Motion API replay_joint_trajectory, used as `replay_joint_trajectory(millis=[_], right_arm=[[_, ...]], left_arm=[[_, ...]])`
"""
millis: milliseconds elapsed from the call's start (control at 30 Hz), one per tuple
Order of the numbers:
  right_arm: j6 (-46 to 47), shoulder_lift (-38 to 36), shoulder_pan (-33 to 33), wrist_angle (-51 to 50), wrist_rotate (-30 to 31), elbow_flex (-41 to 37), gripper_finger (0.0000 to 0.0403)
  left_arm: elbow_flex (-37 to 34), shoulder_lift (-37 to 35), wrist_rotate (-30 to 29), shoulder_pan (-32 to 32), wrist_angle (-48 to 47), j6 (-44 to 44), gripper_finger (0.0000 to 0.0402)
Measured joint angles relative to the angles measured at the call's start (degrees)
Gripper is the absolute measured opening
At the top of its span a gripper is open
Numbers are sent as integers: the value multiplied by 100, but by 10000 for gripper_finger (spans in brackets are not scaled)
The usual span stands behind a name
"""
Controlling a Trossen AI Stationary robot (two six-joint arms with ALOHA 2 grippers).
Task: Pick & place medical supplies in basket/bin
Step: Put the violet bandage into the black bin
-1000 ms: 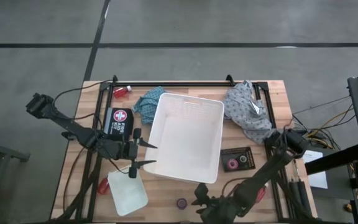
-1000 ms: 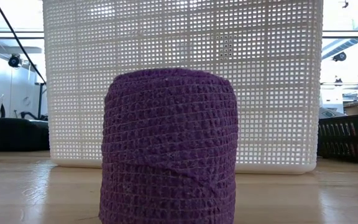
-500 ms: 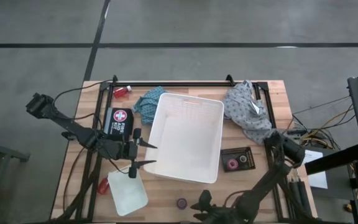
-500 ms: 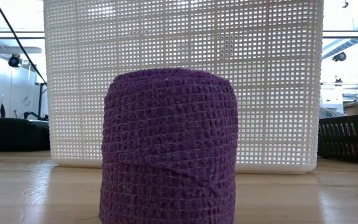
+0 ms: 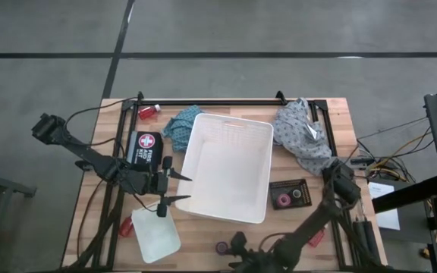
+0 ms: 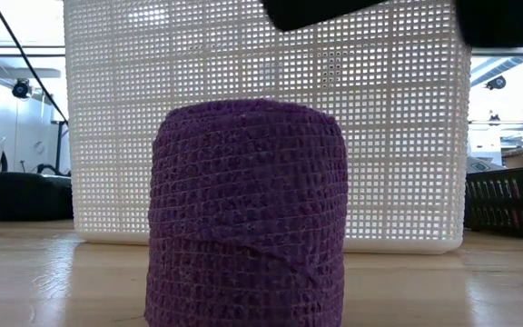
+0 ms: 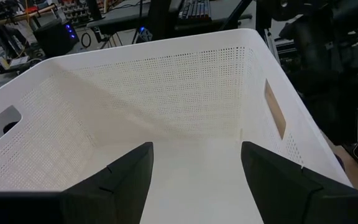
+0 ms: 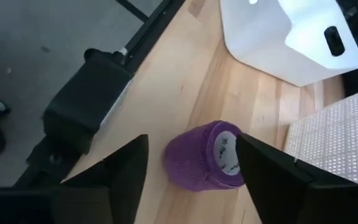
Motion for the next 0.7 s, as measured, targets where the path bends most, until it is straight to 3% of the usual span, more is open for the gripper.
replay_joint_trajectory(millis=[267, 700], right_arm=[[-101, -2, -87, -14, -157, -5, 284], [-33, -2, -98, -37, -129, -17, 288]], left_arm=[[0, 0, 1, -2, 0, 4, 250], [0, 0, 1, -1, -2, 9, 249]])
